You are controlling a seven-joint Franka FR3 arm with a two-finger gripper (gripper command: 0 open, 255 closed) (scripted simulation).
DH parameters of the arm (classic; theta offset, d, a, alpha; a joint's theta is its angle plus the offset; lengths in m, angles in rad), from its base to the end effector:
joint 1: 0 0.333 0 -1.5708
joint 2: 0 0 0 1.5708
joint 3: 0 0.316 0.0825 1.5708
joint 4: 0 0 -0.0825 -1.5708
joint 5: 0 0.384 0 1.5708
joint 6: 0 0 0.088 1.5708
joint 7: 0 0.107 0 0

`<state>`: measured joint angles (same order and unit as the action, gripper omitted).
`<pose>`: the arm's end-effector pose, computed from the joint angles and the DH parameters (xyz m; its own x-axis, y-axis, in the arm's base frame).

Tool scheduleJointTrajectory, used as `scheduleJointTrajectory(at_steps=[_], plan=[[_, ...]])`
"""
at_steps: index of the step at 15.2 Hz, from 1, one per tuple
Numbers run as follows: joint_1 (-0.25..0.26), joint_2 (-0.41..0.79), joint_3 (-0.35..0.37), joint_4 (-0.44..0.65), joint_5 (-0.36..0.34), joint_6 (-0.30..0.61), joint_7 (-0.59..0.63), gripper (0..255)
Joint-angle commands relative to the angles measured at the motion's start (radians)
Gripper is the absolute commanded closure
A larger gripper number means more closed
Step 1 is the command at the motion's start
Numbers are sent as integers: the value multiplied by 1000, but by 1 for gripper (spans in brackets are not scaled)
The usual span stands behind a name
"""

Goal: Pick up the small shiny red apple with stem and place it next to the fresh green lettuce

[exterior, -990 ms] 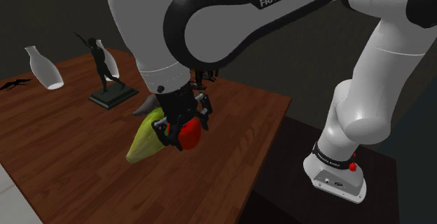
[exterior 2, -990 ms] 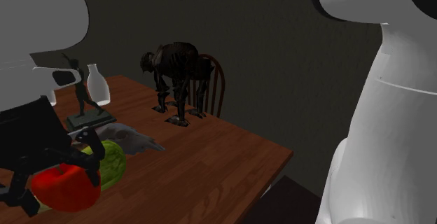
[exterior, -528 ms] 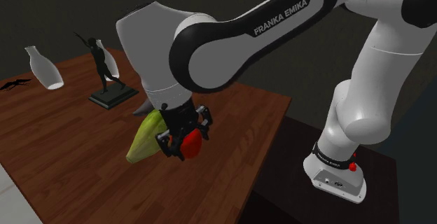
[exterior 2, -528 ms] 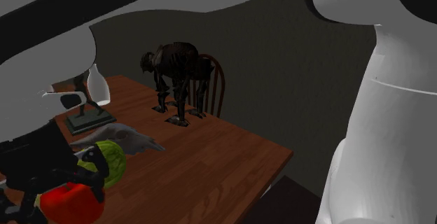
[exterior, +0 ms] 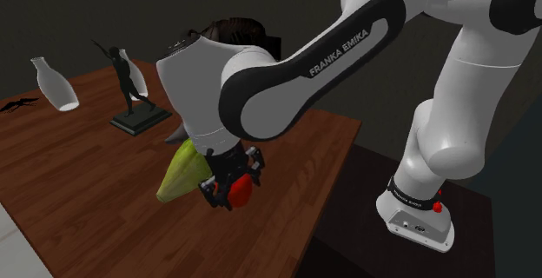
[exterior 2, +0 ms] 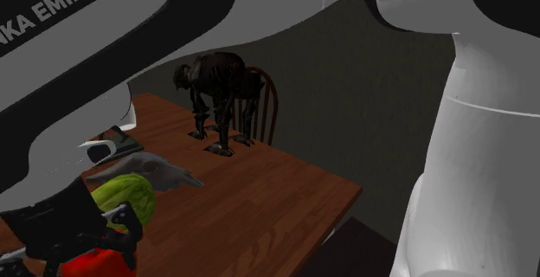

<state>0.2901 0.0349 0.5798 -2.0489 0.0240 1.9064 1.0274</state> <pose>0.3455 0.4096 0.4116 0.9775 -0.1716 -0.1228 -0.1562 -0.9797 0.1257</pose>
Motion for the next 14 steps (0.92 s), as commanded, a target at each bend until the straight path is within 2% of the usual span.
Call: scheduleJointTrajectory(at_steps=[1, 8, 9, 10, 12, 13, 14], plan=[[1, 16, 0, -10, -9, 24, 5, 255], [7, 64, 0, -59, -36, 114, 23, 255], [6, 54, 0, -54, -30, 100, 21, 255], [6, 54, 0, -54, -30, 100, 21, 0], [15, 157, -7, 85, -131, -15, -31, 0], [20, 179, -9, 115, -152, -40, -42, 0], [20, 181, -11, 104, -153, -27, -41, 0]])
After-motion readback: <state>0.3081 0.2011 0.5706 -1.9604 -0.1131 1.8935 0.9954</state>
